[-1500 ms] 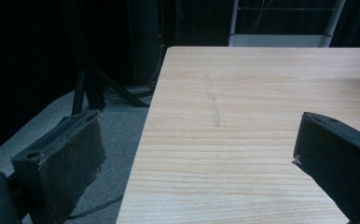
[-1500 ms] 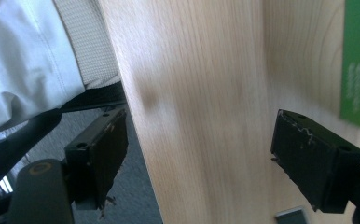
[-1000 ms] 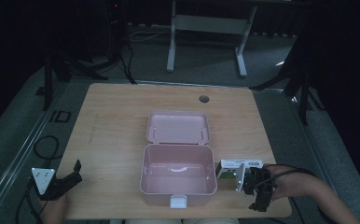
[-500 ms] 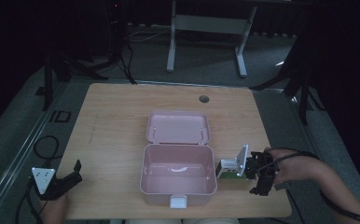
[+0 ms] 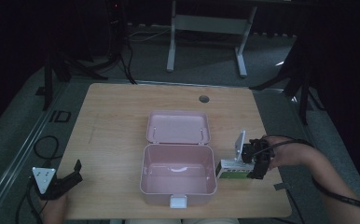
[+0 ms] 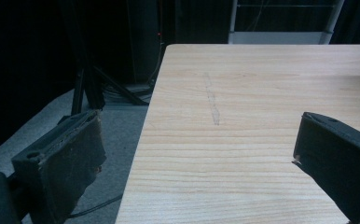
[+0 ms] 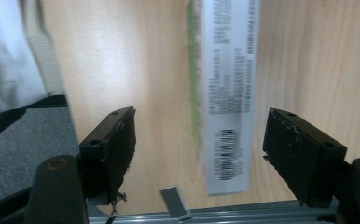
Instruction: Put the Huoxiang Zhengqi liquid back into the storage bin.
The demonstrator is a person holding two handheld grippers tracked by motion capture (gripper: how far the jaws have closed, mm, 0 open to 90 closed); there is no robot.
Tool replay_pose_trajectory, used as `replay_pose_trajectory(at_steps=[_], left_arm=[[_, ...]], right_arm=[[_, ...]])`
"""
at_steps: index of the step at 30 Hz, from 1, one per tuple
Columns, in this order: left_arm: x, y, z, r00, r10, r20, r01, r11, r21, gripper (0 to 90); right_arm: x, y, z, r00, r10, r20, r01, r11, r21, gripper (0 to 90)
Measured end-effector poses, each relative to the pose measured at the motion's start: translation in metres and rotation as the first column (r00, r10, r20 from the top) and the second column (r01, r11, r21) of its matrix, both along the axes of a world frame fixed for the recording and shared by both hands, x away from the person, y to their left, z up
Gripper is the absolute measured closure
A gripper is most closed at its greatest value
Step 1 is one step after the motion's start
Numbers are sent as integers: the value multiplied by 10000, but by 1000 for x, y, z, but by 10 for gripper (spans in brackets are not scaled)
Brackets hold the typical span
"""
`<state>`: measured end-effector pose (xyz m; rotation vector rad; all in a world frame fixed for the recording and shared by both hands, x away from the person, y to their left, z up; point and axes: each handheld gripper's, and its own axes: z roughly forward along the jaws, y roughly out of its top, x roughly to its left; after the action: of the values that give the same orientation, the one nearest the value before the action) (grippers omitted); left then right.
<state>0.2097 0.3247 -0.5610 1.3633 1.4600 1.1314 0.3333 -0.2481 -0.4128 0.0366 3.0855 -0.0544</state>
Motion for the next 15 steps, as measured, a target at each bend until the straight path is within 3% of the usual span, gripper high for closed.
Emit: replay_pose_trajectory(at_steps=[15], left_arm=[[0,0,0,10000,-21,-58,22,10000,65,21]], right_arm=[[20,9,-26,9991,-66,-421,52,9994,-342,382]])
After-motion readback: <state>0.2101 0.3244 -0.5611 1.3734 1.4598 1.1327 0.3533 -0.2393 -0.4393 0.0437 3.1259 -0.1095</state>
